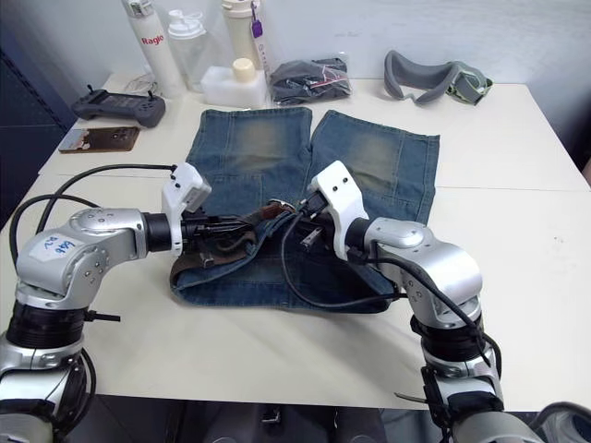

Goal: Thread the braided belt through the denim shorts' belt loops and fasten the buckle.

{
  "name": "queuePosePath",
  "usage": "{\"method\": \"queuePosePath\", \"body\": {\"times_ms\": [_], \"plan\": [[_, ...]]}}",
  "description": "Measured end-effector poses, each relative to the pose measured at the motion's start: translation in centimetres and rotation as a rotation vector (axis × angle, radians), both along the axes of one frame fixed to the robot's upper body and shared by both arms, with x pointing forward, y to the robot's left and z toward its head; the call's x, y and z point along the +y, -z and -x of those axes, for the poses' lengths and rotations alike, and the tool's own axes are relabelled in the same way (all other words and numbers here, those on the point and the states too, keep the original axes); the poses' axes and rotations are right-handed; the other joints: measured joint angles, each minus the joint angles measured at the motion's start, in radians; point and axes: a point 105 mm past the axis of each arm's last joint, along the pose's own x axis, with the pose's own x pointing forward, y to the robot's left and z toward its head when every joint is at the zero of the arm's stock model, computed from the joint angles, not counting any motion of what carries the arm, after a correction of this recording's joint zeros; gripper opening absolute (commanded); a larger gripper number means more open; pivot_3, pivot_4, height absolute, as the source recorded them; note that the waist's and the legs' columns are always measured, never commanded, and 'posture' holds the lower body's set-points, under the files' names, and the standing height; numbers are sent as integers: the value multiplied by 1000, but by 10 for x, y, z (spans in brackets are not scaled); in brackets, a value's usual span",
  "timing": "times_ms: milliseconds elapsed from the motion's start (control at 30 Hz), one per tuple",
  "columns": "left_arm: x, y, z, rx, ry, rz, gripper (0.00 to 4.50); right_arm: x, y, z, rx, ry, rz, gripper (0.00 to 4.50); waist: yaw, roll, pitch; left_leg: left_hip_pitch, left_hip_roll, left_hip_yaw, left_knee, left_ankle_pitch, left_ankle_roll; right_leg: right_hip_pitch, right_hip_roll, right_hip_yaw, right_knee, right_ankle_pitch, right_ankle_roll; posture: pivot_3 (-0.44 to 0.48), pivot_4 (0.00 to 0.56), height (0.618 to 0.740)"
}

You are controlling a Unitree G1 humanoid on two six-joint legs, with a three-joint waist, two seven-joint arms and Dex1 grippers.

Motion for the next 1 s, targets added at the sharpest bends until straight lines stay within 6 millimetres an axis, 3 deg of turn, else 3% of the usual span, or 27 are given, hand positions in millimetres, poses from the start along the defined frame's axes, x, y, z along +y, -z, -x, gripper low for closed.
{"method": "queuePosePath", "body": {"times_ms": [333, 700, 767, 900, 1000], "plan": [[-27, -13, -2, 21, -10, 34, 0, -7, -6, -1, -66, -16, 46, 27, 2, 0, 0, 0, 0, 0, 0, 1, 1, 0, 0, 0, 0, 0, 0, 0, 150, 656], [-47, -4, -7, 17, 19, 65, 0, -18, -2, -2, -77, -77, 98, 27, 5, 0, 0, 0, -1, 0, 0, 1, 1, 1, 0, 0, 0, 0, 0, 0, 150, 656], [-50, -1, -9, 19, 26, 79, 0, -20, -1, -1, -83, -84, 108, 1042, 4, -1, 0, 0, -1, 0, 0, 1, 1, 1, -1, 0, 0, 0, 1, 0, 150, 656], [-74, 23, 0, 65, 102, 76, 0, 10, 8, 33, -80, -362, 109, 2692, 3, -1, -1, 0, -1, 0, 0, 1, 1, 1, -1, 0, 0, 0, 1, 0, 150, 656], [-75, 36, 4, 95, 112, 62, 0, -6, 20, 37, -41, -377, 170, 4270, 3, -1, 0, 0, -1, -1, 1, 2, 2, 1, -1, 0, 0, 0, 1, 0, 150, 656]]}}
